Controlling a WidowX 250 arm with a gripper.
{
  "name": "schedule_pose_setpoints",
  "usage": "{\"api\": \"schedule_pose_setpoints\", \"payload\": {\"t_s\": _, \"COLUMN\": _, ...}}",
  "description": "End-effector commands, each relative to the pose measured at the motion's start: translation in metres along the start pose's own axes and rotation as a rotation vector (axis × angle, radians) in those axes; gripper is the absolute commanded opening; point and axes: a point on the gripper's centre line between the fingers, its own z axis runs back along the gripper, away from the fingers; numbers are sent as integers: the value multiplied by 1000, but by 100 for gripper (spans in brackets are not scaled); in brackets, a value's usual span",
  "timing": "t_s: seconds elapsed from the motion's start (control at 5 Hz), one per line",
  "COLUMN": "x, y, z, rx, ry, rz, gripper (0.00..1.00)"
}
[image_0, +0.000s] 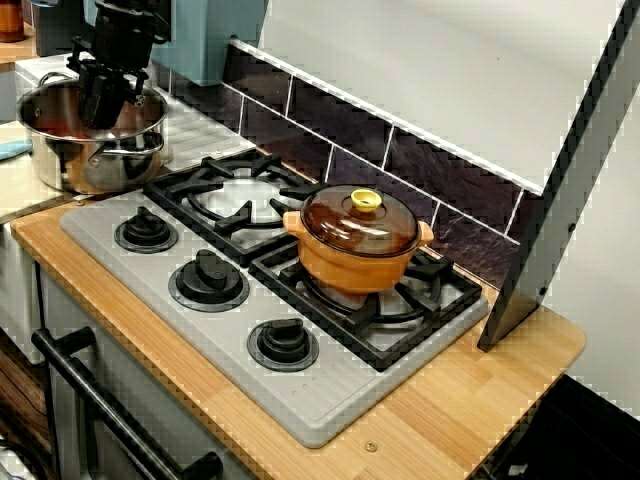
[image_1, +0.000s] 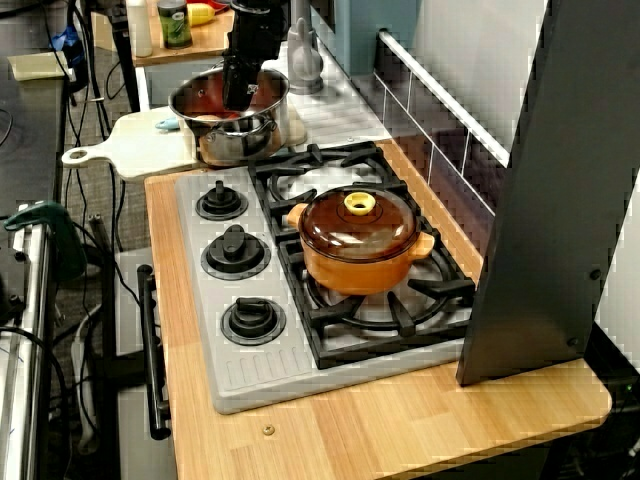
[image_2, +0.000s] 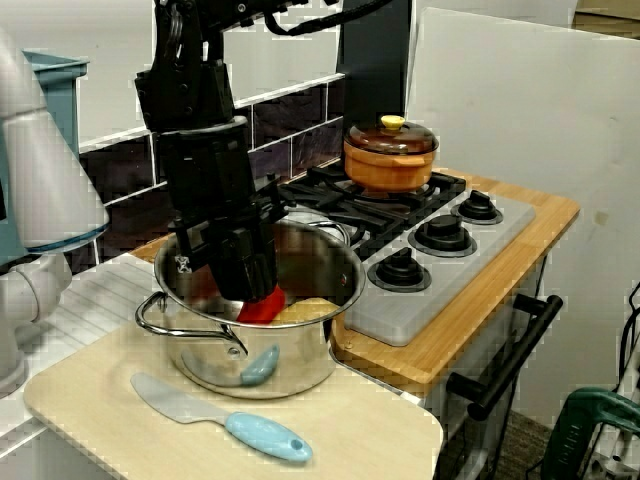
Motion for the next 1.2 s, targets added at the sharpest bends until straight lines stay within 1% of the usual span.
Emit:
{"api": "schedule_pose_setpoints", "payload": {"t_s": 0.0, "x": -6, "y": -2, "z": 48, "rx": 12, "ry": -107, "rz": -4, "gripper": 100}}
{"api": "schedule_pose_setpoints", "payload": {"t_s": 0.2, "x": -9, "y": -7, "z": 50, "rx": 13, "ry": -105, "rz": -7, "gripper": 100}}
{"api": "schedule_pose_setpoints", "payload": {"t_s": 0.4, "x": -12, "y": -9, "z": 50, "rx": 30, "ry": -98, "rz": -35, "gripper": 100}}
{"api": "schedule_pose_setpoints", "payload": {"t_s": 0.6, "x": -15, "y": -12, "z": 48, "rx": 84, "ry": -118, "rz": -123, "gripper": 100}}
{"api": "schedule_pose_setpoints", "payload": {"t_s": 0.8, "x": -18, "y": -14, "z": 49, "rx": 92, "ry": -136, "rz": -228, "gripper": 100}}
{"api": "schedule_pose_setpoints", "payload": {"t_s": 1.0, "x": -16, "y": -13, "z": 48, "rx": 116, "ry": -128, "rz": -358, "gripper": 100}}
